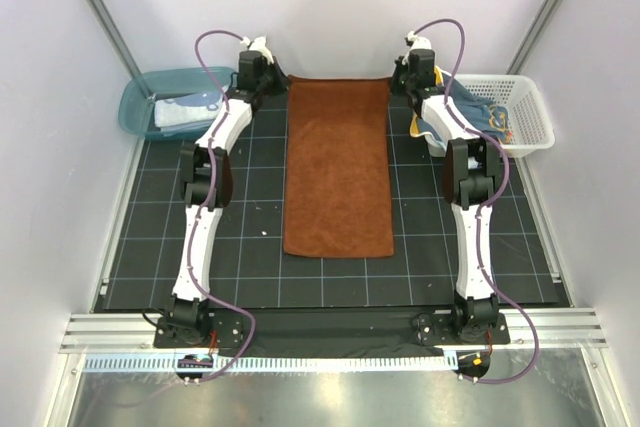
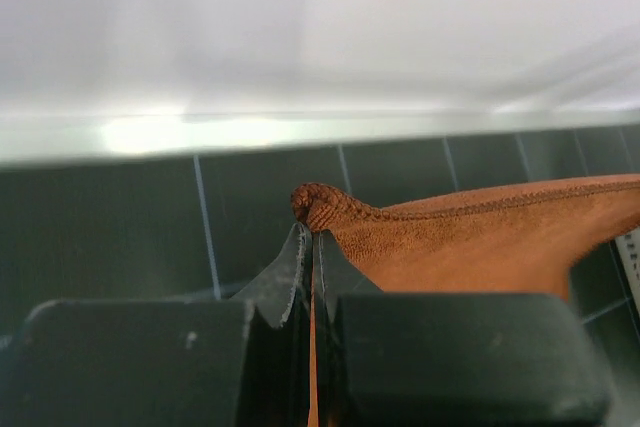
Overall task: Fold and stack the towels
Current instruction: Fold the towel
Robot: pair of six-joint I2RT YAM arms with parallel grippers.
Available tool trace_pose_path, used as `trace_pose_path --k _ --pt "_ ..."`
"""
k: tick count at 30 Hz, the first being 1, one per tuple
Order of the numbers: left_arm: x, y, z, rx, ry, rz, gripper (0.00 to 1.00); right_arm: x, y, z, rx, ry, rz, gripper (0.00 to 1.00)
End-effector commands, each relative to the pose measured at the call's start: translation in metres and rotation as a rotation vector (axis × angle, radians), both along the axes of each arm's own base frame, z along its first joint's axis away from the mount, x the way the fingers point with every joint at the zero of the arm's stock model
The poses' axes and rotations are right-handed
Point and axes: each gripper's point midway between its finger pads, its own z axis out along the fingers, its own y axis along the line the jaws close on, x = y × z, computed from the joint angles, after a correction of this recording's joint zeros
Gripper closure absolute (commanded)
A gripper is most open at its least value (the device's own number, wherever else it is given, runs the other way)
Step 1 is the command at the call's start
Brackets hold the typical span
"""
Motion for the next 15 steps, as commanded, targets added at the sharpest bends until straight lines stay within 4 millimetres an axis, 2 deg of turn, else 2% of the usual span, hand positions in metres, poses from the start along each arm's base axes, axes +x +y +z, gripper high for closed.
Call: trace_pose_path --k 1,2,3,4,5,6,7,9,10,11,12,13,14,15 --pt "-0.006 0.018 0.074 -0.030 -0.115 0.029 1.00 -0.007 -0.028 0.056 0.017 -0.102 -0.081 0.99" --pt "-0.010 0.018 0.074 -0.036 -0.108 0.025 1.00 -0.011 -0.028 0.058 0.019 -0.100 -0.083 0.99" --pt "-0.015 0.018 0.063 -0.034 -0.080 0.021 1.00 -0.016 -0.028 0.069 0.033 -0.112 -0.087 0.99" --pt "-0.022 0.018 0.074 -0.040 -0.088 0.019 1.00 -0.024 -0.027 0.058 0.038 -0.082 -0.076 0.99" --pt "-0.025 0.017 0.077 -0.050 -0.094 0.015 1.00 -0.029 -0.023 0.057 0.052 -0.072 -0.062 0.99" --pt "-0.032 0.017 0.062 -0.048 -0.058 0.014 1.00 -0.036 -0.023 0.068 0.066 -0.082 -0.061 0.99" --pt "-0.037 0.017 0.064 -0.052 -0.051 0.014 1.00 -0.043 -0.022 0.056 0.072 -0.050 -0.059 0.99" --pt "-0.048 0.014 0.082 -0.062 -0.075 0.009 1.00 -0.053 -0.020 0.056 0.088 -0.036 -0.053 0.99" --pt "-0.055 0.015 0.068 -0.058 -0.043 0.012 1.00 -0.063 -0.020 0.053 0.095 -0.019 -0.058 0.99" --pt "-0.064 0.012 0.081 -0.063 -0.060 0.005 1.00 -0.069 -0.022 0.053 0.095 -0.012 -0.065 0.99" --pt "-0.069 0.010 0.080 -0.060 -0.053 0.003 1.00 -0.075 -0.024 0.051 0.097 -0.001 -0.070 0.99" --pt "-0.077 0.011 0.063 -0.051 -0.013 0.003 1.00 -0.083 -0.023 0.054 0.103 -0.016 -0.069 0.99" --pt "-0.083 0.010 0.064 -0.052 -0.011 0.001 1.00 -0.089 -0.024 0.053 0.105 -0.010 -0.071 0.99" --pt "-0.090 0.008 0.073 -0.053 -0.024 -0.003 1.00 -0.094 -0.023 0.054 0.112 -0.013 -0.066 0.99"
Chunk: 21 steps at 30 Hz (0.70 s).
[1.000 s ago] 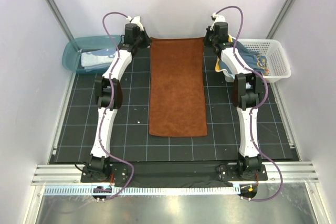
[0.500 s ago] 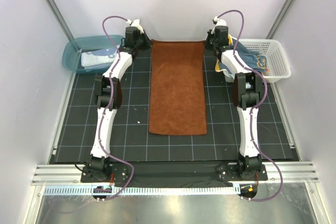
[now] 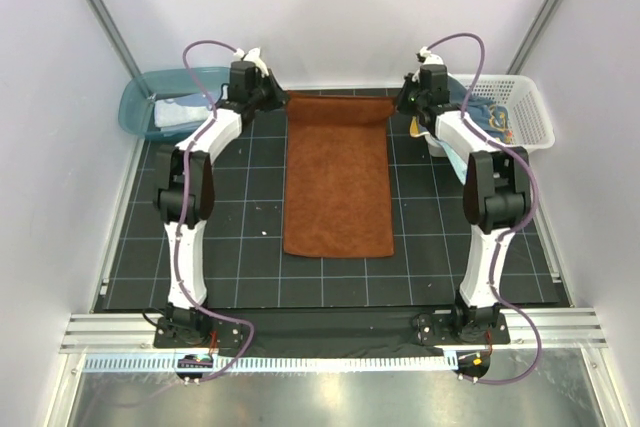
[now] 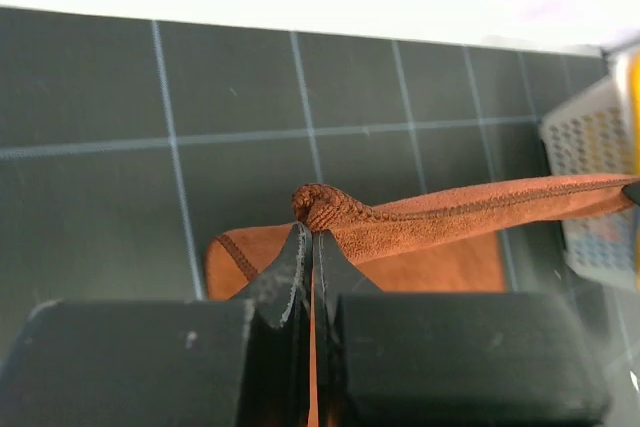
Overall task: Fold and stack the towels
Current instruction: Fold the towel
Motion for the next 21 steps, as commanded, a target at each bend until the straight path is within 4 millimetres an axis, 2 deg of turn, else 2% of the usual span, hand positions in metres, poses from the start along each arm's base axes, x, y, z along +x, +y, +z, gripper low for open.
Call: trace_pose_path --k 1,3,4,5,6,7,8,9,10,11,12,17,21 --pt "-0.008 0.008 0.054 -0.014 -0.120 0.039 1.00 -0.015 -0.021 0.047 0.036 -0.109 -0.067 0.99" --pt "-0.024 0.009 0.047 -0.017 -0.092 0.034 1.00 -0.027 -0.019 0.043 0.041 -0.092 -0.059 0.99" --pt "-0.031 0.006 0.047 -0.021 -0.085 0.032 1.00 -0.037 -0.016 0.034 0.042 -0.066 -0.055 0.99" --pt "-0.042 0.005 0.030 -0.010 -0.047 0.030 1.00 -0.044 -0.015 0.043 0.049 -0.078 -0.051 0.99" --pt "-0.053 0.005 0.039 0.003 -0.062 0.039 1.00 -0.060 -0.013 0.033 0.052 -0.056 -0.055 0.99" --pt "-0.061 0.002 0.037 0.008 -0.054 0.037 1.00 -0.066 -0.011 0.035 0.057 -0.051 -0.050 0.99" --pt "-0.071 0.003 0.024 0.018 -0.025 0.040 1.00 -0.072 -0.010 0.043 0.066 -0.062 -0.050 0.99" --pt "-0.077 0.005 0.029 0.014 -0.029 0.044 1.00 -0.082 -0.011 0.033 0.058 -0.034 -0.058 0.99" --pt "-0.081 0.004 0.028 0.009 -0.021 0.046 1.00 -0.088 -0.009 0.033 0.060 -0.032 -0.054 0.99" --pt "-0.085 0.004 0.027 0.010 -0.016 0.050 1.00 -0.095 -0.009 0.043 0.071 -0.046 -0.058 0.99" --pt "-0.095 0.003 0.023 0.017 -0.006 0.049 1.00 -0.104 -0.009 0.033 0.074 -0.024 -0.059 0.99" --pt "-0.124 0.003 0.011 0.031 0.030 0.055 1.00 -0.133 0.000 0.034 0.073 -0.011 -0.038 0.99" --pt "-0.143 0.004 0.003 0.039 0.051 0.064 1.00 -0.156 0.006 0.026 0.068 0.008 -0.027 0.99"
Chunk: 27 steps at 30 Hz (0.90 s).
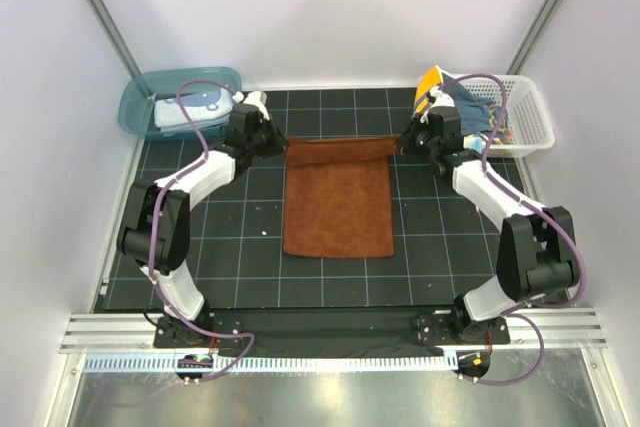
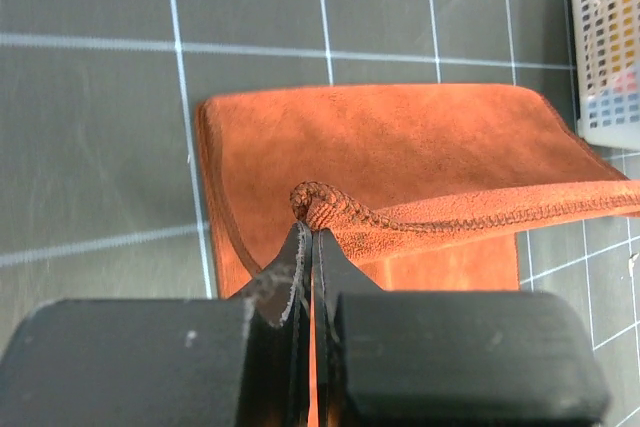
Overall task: Fold and stack the towels
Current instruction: Fold the towel
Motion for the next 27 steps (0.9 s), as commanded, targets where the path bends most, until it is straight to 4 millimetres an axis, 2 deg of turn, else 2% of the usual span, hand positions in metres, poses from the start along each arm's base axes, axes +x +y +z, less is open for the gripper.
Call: trace_pose_path --k 1,4,6,16,25,27 --pt "-0.005 0.010 0.022 0.001 -0.068 0.061 1.00 -0.011 -0.002 0.018 0.001 -0.054 -0.034 0.99" --pt "-0.016 0.010 0.020 0.000 -0.062 0.066 1.00 -0.028 0.003 0.014 -0.009 -0.037 -0.015 0.99" --pt "-0.022 0.010 0.028 -0.007 -0.077 0.073 1.00 -0.034 -0.001 0.008 -0.028 -0.025 -0.035 0.99" --pt "-0.054 0.003 0.034 0.000 -0.082 0.061 1.00 -0.062 0.000 -0.004 -0.046 -0.002 -0.020 0.99" --pt "-0.074 0.007 0.029 0.041 -0.081 0.096 1.00 -0.082 0.001 -0.004 -0.051 -0.002 -0.006 0.99" --pt "-0.076 0.010 0.033 0.046 -0.093 0.113 1.00 -0.086 0.002 -0.006 -0.054 0.005 -0.001 0.99"
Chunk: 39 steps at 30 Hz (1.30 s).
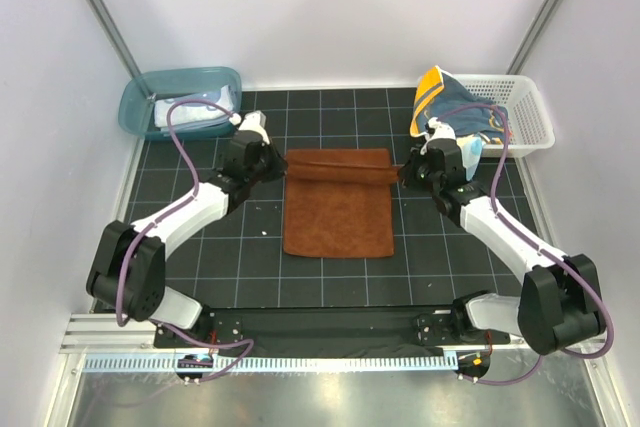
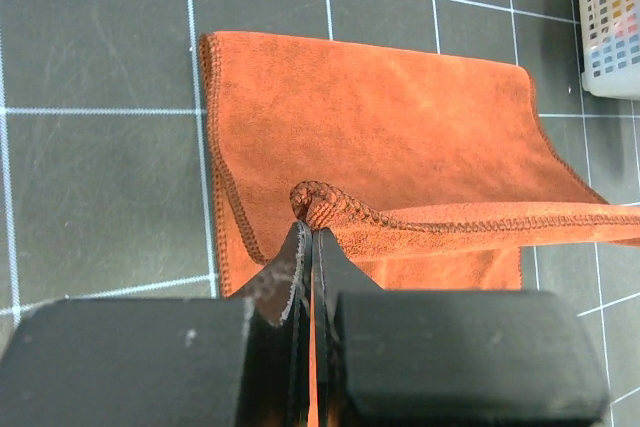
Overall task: Fold and stack the towels
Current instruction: Fold the towel
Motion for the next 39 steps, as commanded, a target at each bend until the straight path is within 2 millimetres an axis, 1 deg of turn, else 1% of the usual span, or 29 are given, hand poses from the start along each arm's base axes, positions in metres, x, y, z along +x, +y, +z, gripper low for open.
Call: trace_pose_path --k 1,4,5,9,10,15,16,17,19,21,27,30,33,34,37,39 --pt "-0.001 0.010 0.020 -0.004 -0.059 0.058 1.00 -0.003 -0.002 0.017 0.001 -0.056 -0.019 0.99" --pt "-0.006 0.012 0.023 -0.006 -0.057 0.066 1.00 -0.008 0.000 0.016 0.000 -0.052 -0.011 0.99" --pt "-0.008 0.013 0.020 -0.002 -0.052 0.068 1.00 -0.010 0.000 0.017 -0.002 -0.052 -0.011 0.99" --pt "-0.015 0.011 0.024 -0.009 -0.061 0.060 1.00 -0.017 0.001 0.015 -0.007 -0.048 -0.005 0.99" --pt "-0.018 0.008 0.024 -0.007 -0.063 0.051 1.00 -0.018 0.002 0.015 -0.009 -0.049 -0.005 0.99" --pt "-0.029 0.009 0.018 0.000 -0.056 0.050 1.00 -0.027 0.004 0.011 0.005 -0.039 -0.005 0.99" --pt "-0.031 0.009 0.020 -0.007 -0.062 0.047 1.00 -0.028 0.002 0.012 0.003 -0.043 -0.014 0.99" --pt "-0.034 0.007 0.019 -0.005 -0.061 0.037 1.00 -0.031 0.003 0.009 0.004 -0.040 -0.014 0.99" --pt "-0.038 0.007 0.019 -0.003 -0.063 0.032 1.00 -0.033 0.002 0.011 0.014 -0.049 -0.020 0.99" --pt "-0.039 0.006 0.018 0.001 -0.065 0.029 1.00 -0.036 0.003 0.007 0.014 -0.036 -0.018 0.99" --pt "-0.049 0.006 0.006 0.014 -0.045 0.019 1.00 -0.045 0.002 -0.007 0.016 -0.012 -0.020 0.99" --pt "-0.051 0.007 0.004 0.017 -0.041 0.019 1.00 -0.046 0.002 -0.005 0.020 -0.019 -0.022 0.99" --pt "-0.049 0.007 0.011 0.010 -0.058 0.019 1.00 -0.044 0.003 0.001 0.018 -0.024 -0.017 0.99" --pt "-0.051 0.008 0.010 0.019 -0.045 0.018 1.00 -0.044 0.002 0.002 0.016 -0.023 -0.018 0.99" --pt "-0.051 0.008 0.020 0.010 -0.065 0.017 1.00 -0.043 0.003 0.012 0.019 -0.037 -0.021 0.99" --pt "-0.053 0.010 0.021 0.013 -0.063 0.017 1.00 -0.044 0.002 0.018 0.022 -0.049 -0.020 0.99"
